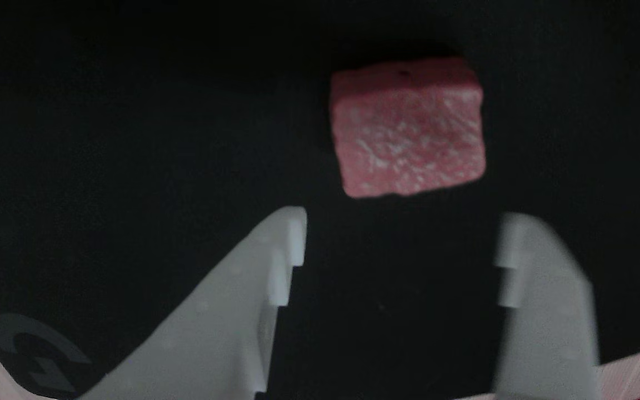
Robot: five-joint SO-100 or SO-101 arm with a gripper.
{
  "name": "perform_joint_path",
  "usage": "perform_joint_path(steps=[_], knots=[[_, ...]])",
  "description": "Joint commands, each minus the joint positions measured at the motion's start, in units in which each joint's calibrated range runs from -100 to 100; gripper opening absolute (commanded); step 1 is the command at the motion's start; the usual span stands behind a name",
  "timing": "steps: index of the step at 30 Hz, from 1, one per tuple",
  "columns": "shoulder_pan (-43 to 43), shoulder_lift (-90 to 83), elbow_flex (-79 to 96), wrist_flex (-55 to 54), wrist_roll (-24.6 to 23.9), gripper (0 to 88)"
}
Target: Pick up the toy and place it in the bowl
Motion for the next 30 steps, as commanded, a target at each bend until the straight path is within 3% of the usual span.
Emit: perform_joint_path(steps=[1, 9, 13, 30], knots=[[-0.94, -0.11, -1.93, 0.78, 1.28, 30.3], [-1.02, -0.11, -1.48, 1.45, 1.54, 29.9], [-0.94, -0.11, -1.66, 1.45, 5.61, 30.3], [-0.35, 0.89, -1.84, 1.11, 5.61, 30.3]])
